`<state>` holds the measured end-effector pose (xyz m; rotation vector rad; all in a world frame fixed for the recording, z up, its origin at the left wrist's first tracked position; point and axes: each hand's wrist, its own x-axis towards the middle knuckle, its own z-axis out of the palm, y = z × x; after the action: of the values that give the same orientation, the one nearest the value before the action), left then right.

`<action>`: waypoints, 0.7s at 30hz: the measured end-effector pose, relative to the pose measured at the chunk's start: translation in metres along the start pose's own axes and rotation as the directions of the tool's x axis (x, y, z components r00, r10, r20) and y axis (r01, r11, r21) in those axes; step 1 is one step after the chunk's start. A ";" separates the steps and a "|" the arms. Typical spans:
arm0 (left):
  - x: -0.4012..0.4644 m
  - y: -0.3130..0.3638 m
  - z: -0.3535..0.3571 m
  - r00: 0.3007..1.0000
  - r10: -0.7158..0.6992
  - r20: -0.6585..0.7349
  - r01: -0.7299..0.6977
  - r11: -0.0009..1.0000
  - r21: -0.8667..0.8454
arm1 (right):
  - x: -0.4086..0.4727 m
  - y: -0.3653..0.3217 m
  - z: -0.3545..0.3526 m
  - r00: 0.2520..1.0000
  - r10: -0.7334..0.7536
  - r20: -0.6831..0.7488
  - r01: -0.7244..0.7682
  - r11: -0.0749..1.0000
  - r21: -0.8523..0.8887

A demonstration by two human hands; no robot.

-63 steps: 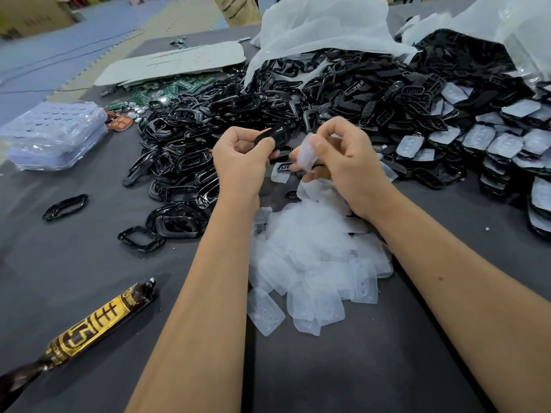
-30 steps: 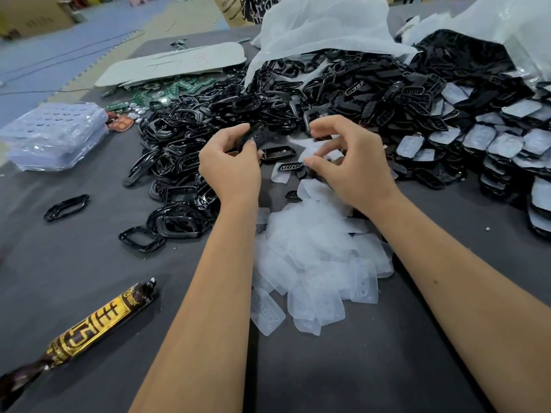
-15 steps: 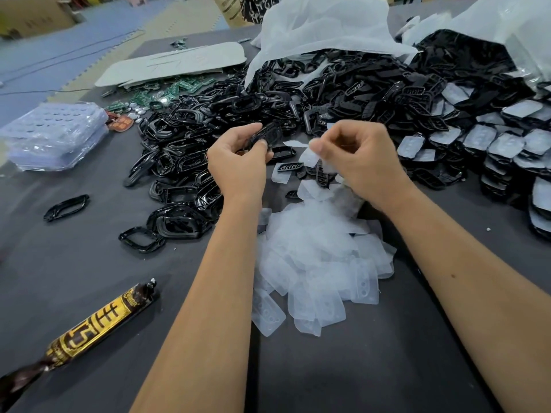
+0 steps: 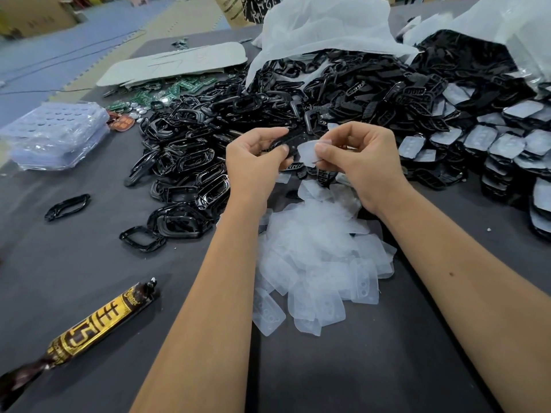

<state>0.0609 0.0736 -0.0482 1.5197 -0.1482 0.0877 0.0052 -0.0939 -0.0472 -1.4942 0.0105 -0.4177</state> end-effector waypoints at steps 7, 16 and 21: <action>-0.003 -0.001 0.007 0.989 -0.060 0.132 0.069 0.996 -0.058 | 0.001 0.001 -0.002 0.993 -0.015 -0.118 0.004 0.995 -0.095; -0.007 0.005 0.013 0.975 -0.130 0.180 0.150 0.983 -0.103 | 0.002 0.002 0.000 0.988 -0.145 -0.044 0.124 0.939 -0.322; -0.008 0.004 0.014 0.972 -0.124 0.198 0.145 0.984 -0.099 | 0.001 -0.001 0.003 0.976 -0.215 -0.043 0.172 0.871 -0.460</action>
<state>0.0518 0.0598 -0.0450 1.4194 -0.1994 -0.1731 0.0062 -0.0911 -0.0461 -1.9467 0.0344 -0.6827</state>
